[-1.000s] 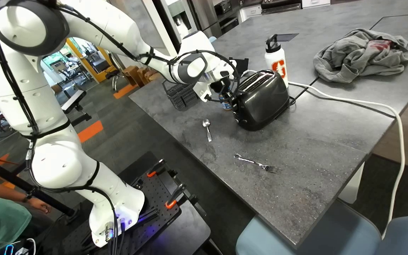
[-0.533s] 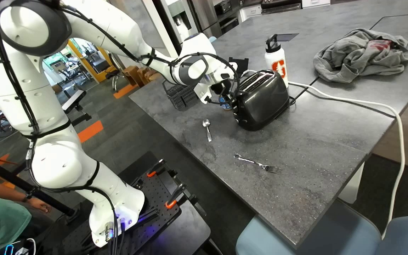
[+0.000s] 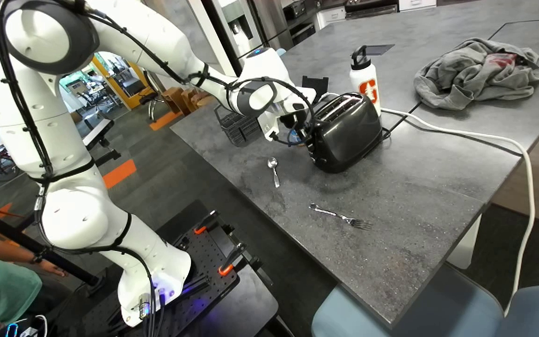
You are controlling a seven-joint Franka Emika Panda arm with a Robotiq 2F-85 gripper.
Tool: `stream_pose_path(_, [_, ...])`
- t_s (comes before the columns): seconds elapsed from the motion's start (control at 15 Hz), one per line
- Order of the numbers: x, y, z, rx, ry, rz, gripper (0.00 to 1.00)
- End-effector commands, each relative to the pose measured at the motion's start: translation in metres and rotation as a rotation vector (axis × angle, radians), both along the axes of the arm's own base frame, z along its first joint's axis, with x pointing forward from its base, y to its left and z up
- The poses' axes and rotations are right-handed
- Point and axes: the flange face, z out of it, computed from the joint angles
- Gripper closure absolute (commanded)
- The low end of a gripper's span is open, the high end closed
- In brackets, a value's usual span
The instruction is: Push down the lever on the toaster
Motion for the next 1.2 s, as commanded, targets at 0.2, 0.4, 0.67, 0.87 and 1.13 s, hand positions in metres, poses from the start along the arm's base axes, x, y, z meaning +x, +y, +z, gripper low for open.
stream_pose_path(0.2, [-0.001,-0.002,-0.042,0.007,0.018,-0.050,1.00])
stream_pose_path(0.4, [-0.010,-0.007,-0.005,0.000,-0.038,-0.064,1.00])
stream_pose_path(0.67, [-0.032,-0.020,0.033,0.001,-0.109,-0.099,1.00])
stream_pose_path(0.87, [-0.054,-0.037,0.067,0.001,-0.171,-0.106,1.00])
stream_pose_path(1.13, [-0.078,-0.048,0.115,0.018,-0.248,-0.094,1.00])
